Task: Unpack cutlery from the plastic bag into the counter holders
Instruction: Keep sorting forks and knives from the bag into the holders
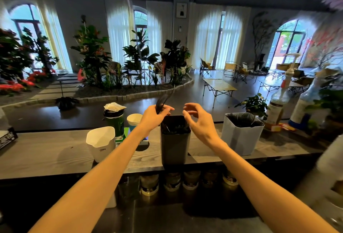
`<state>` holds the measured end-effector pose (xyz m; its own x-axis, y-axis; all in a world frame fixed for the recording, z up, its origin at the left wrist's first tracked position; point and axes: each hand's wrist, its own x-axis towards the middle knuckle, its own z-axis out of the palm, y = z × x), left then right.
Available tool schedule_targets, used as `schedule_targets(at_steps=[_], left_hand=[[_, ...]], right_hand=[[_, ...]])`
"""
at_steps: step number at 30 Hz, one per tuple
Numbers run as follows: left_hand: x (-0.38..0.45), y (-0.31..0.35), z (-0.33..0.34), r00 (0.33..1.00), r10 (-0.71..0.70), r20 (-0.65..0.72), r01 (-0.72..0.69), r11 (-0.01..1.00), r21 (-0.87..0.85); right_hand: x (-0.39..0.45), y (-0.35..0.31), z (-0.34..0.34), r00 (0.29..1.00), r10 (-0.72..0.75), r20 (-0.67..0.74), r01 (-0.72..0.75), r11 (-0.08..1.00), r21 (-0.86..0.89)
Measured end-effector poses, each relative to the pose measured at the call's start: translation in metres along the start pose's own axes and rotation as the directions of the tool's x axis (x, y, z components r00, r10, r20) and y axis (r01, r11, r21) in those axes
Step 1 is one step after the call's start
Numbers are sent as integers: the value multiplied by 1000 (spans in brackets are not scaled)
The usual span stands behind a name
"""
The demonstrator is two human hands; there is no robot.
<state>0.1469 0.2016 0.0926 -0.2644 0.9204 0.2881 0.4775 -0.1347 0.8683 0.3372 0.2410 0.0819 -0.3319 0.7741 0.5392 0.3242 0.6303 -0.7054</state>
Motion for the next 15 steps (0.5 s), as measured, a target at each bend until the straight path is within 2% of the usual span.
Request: schedule_targets(at_steps=[3,7,10,15], left_hand=[[-12,27,-5,964,-43,261,109,965,-241],[-23,46,-4,865,16,502,163,936,-311],[-30,58,5,830,42,556,183,921,-343],[-37,73,26,801,17,598,253,896,-365]], right_hand=[[8,-21,-19,999,-30,-15,32,990,140],[21,-44,-44,995,-101,-13,102,972,214],[22,-51,-58,994,-110,-7,109,967,228],[6,-57,-84,991,-98,94,59,935,351]])
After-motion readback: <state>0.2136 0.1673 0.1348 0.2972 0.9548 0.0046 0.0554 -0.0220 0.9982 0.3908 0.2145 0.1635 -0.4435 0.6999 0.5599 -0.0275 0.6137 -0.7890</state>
